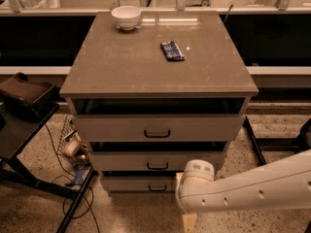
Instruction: Open bottom drawer
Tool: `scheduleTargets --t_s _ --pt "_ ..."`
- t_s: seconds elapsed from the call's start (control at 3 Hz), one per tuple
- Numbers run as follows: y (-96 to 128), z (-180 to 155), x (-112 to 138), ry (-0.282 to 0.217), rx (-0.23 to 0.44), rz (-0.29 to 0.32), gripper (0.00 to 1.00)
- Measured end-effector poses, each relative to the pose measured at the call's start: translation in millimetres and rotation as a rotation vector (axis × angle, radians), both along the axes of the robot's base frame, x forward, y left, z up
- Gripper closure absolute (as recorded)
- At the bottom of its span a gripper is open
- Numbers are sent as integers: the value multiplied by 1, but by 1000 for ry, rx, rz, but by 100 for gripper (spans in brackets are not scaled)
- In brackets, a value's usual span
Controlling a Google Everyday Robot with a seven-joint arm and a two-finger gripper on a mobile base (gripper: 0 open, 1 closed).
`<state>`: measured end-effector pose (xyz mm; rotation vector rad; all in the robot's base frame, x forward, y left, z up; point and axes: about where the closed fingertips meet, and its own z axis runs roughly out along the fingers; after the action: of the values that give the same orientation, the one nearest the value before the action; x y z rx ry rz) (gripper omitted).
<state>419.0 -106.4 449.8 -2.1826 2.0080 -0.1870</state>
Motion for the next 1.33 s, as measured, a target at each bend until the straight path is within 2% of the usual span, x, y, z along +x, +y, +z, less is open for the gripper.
scheduleTargets --t_s 0.33,0.67,1.0,1.33 --pt "16 -53 15 13 66 -85 0" --pt "37 -127 20 28 144 -232 0" --pt "43 -164 27 -1 137 -282 0" --pt "44 -169 28 -11 136 -270 0"
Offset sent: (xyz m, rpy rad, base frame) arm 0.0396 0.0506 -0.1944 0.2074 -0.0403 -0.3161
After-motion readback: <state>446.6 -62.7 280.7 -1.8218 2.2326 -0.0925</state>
